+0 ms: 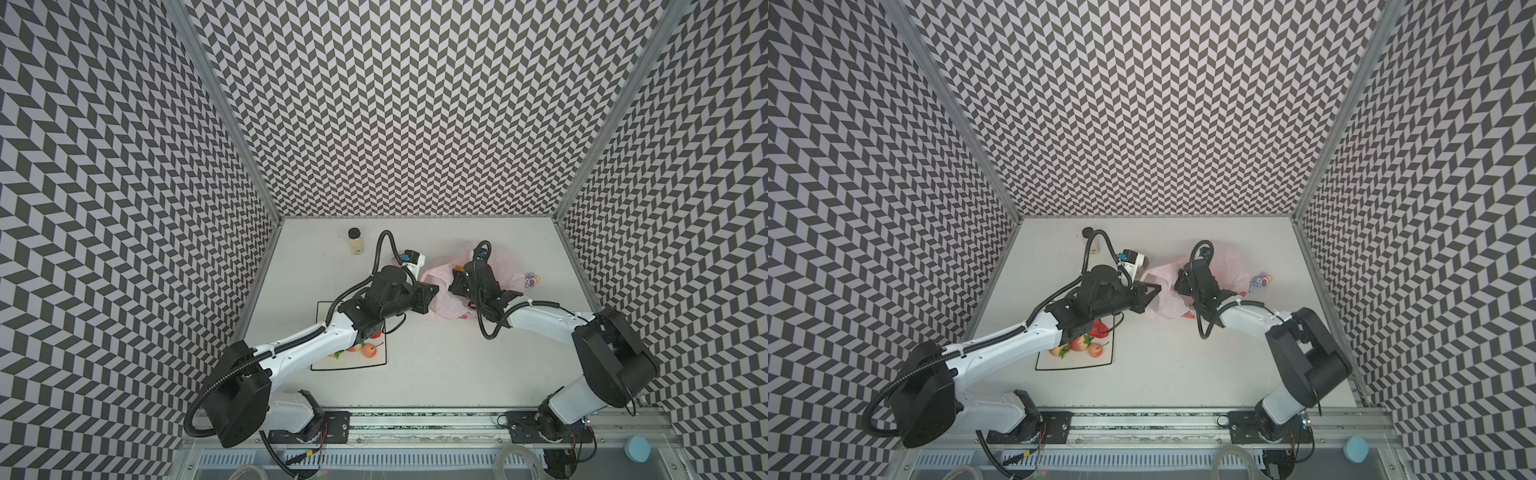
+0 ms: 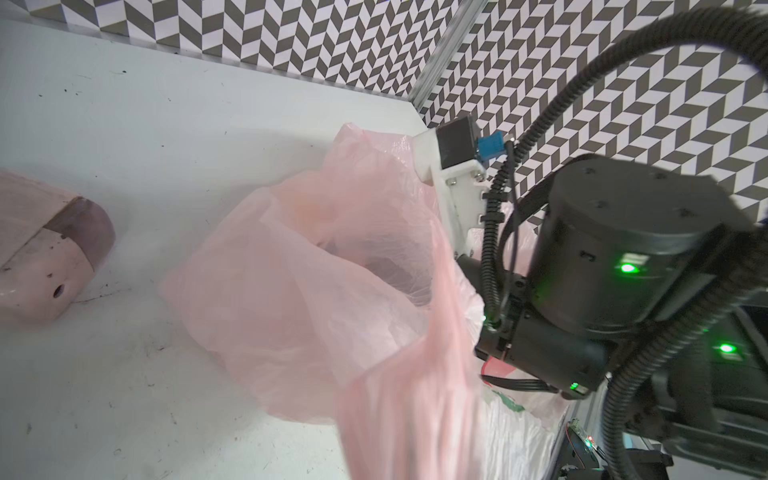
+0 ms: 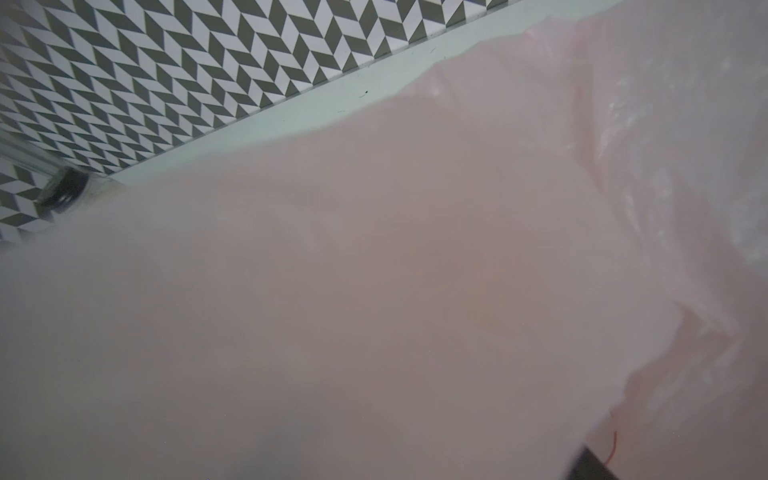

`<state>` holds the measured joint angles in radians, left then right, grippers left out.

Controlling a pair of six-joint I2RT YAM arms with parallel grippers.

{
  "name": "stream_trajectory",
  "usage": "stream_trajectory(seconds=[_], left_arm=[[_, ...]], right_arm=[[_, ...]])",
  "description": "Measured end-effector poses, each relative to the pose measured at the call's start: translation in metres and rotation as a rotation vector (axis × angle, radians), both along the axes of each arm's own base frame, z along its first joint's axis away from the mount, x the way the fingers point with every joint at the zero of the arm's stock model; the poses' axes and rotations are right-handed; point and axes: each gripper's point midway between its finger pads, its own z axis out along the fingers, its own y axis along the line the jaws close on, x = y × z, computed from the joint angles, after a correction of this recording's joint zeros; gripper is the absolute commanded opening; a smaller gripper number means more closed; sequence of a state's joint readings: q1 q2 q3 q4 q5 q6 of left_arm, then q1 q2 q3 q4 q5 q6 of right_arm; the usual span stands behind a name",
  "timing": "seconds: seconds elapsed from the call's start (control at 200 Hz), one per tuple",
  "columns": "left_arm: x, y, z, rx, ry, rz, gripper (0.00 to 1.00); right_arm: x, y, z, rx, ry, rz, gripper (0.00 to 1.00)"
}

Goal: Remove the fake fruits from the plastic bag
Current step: 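Hold the bag edge with the left gripper while the right gripper reaches inside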

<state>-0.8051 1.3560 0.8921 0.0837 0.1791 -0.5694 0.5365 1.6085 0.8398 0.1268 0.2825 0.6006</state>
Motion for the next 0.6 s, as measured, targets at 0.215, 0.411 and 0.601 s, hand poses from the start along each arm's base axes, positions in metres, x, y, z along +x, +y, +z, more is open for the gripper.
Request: stream_trajectory(seconds=[0.215,0.411,0.601], left_arm=[[0.002,-0.008,0.002,0.013,0.001,-0.020,0.00],[-0.001,-0.013,0.000,0.036,0.007,-0.042,0.00],[-0.007,-0.018,0.001,0.040,0.006,-0.063,0.00]], right_arm=[[0.030,-0.005,-0.017,-0.039,-0.009,-0.075,0.85],[0.064,-0.008,-0.030,-0.052,-0.005,-0.120,0.86],[0.092,-0.020,-0.044,-0.069,0.027,-0.158,0.79]])
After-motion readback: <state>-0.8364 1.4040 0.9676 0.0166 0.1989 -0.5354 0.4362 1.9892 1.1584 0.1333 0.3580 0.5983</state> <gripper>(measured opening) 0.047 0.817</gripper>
